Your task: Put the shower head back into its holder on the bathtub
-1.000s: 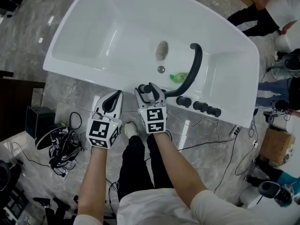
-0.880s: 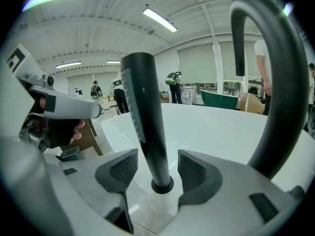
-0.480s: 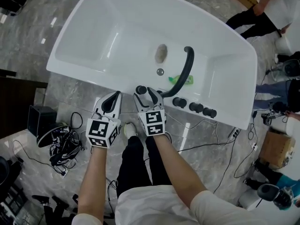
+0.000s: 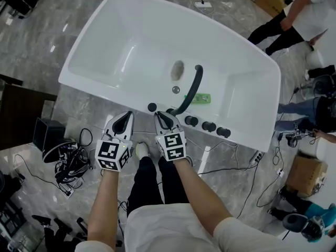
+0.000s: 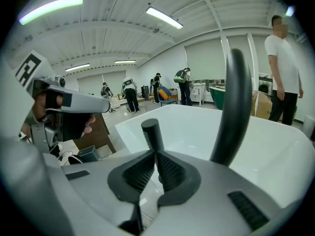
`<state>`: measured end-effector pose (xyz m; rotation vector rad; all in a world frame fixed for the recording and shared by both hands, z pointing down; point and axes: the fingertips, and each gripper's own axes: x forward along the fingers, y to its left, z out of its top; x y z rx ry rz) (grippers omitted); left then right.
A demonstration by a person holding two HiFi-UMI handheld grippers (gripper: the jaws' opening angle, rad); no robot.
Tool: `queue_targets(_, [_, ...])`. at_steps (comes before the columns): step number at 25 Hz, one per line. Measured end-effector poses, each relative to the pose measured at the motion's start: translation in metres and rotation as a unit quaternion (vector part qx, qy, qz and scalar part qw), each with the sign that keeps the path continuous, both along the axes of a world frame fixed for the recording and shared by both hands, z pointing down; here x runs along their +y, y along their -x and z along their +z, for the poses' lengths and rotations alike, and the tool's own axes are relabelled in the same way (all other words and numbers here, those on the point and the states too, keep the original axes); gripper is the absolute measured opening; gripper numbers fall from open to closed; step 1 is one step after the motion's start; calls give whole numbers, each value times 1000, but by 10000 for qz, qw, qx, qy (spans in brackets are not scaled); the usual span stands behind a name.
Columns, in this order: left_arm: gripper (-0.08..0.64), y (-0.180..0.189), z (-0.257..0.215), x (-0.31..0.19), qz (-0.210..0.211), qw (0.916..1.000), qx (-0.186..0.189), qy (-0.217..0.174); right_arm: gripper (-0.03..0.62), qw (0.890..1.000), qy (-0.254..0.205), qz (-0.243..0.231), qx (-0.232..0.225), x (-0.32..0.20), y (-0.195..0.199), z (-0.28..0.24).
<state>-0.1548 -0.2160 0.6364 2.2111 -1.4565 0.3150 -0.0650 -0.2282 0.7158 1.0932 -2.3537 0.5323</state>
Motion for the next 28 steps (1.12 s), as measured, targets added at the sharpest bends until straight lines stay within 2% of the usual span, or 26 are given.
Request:
queue_targets(6, [9,-2,-48,6,-111,9999,-2,-62,17,9987,114,-210,-451,9,-6,-64])
queue_targets(11, [9,-3,-89,7,-272,9995,-71,-161,17,9964,-33,-364,-769,4,-16,-127])
queue_targets(19, [9,-13,-156,10,-296,9982,-178,-498,17,9906,-482,-708,-1064,0,-44,-217])
queue_targets(23, [9,-20,-182,14,-316,9975,-157,-608,17,9872,-665,-754,-1237,1,-55,-256])
queue_targets(28, [9,-31,-214,4,-203,9958,-328,-834,17,9822,-1054,-751,-1364,-10,-66,-300])
